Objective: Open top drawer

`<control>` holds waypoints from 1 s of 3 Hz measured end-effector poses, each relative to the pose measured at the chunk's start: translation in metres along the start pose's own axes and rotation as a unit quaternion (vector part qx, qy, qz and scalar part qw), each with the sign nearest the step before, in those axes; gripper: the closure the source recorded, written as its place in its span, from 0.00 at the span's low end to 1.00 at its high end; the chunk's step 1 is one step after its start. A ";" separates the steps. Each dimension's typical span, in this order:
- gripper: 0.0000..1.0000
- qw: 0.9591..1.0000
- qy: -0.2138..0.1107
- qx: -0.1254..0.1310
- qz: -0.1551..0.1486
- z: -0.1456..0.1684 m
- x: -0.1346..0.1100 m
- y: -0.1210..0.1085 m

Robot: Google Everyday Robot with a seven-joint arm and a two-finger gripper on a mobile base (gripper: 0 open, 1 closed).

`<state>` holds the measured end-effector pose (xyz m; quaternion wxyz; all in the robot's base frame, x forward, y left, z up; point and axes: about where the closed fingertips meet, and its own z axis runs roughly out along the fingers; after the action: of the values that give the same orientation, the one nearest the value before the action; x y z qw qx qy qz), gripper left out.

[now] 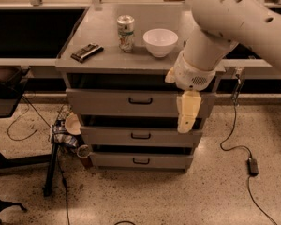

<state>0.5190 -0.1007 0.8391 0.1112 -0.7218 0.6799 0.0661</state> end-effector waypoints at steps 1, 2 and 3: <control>0.00 0.999 -0.020 -0.018 -0.047 0.060 -0.049 0.005; 0.00 0.999 -0.028 -0.011 -0.037 0.101 -0.081 -0.001; 0.00 0.999 -0.028 -0.011 -0.037 0.101 -0.081 -0.001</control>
Offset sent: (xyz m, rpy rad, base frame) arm 0.0072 0.1482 -0.1146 0.0626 0.0075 0.0588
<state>0.5205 0.0028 0.7614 0.1248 -0.7455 0.6486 0.0891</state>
